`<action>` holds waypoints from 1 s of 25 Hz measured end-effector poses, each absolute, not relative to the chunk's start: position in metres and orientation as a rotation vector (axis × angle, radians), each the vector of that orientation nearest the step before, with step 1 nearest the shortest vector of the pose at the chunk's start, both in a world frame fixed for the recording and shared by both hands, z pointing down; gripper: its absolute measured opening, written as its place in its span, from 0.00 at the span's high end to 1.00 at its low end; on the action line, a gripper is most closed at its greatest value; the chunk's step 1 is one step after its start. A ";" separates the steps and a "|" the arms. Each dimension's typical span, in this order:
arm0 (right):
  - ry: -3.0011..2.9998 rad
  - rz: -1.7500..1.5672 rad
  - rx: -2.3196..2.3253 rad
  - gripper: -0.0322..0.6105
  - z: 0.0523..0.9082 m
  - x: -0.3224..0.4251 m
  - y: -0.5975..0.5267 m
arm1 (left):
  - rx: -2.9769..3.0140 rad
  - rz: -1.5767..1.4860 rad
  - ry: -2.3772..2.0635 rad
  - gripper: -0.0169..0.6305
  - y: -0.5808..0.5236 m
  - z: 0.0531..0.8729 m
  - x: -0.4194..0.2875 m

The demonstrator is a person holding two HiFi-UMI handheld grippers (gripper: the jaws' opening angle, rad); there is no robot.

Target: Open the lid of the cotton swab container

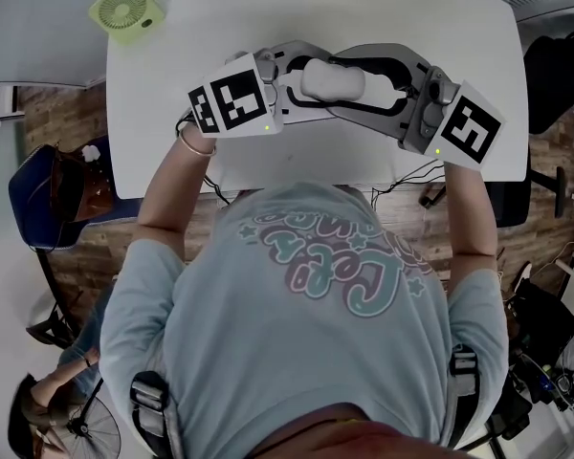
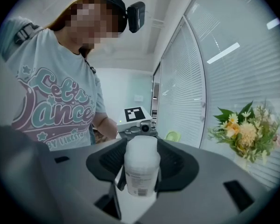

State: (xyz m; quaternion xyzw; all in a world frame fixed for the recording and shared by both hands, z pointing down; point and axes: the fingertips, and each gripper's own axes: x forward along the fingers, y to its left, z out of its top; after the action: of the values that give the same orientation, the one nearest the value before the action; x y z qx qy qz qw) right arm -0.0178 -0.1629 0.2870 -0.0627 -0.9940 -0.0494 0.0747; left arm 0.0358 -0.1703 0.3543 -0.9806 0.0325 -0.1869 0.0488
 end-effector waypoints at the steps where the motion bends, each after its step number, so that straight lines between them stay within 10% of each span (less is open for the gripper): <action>1: -2.982 -0.125 -0.198 0.63 0.287 -0.018 -0.163 | -2.995 -0.560 0.100 0.66 -0.170 0.354 0.036; 25: -2.918 -0.001 -0.227 0.63 0.285 -0.020 -0.164 | -3.044 -0.563 0.064 0.67 -0.169 0.350 0.035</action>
State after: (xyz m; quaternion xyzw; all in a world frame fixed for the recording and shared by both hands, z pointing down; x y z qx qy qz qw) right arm -0.0195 -0.1640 0.2850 -0.0772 -0.9913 -0.0002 0.1070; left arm 0.0352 -0.1689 0.3503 -0.9829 0.0207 -0.1819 0.0225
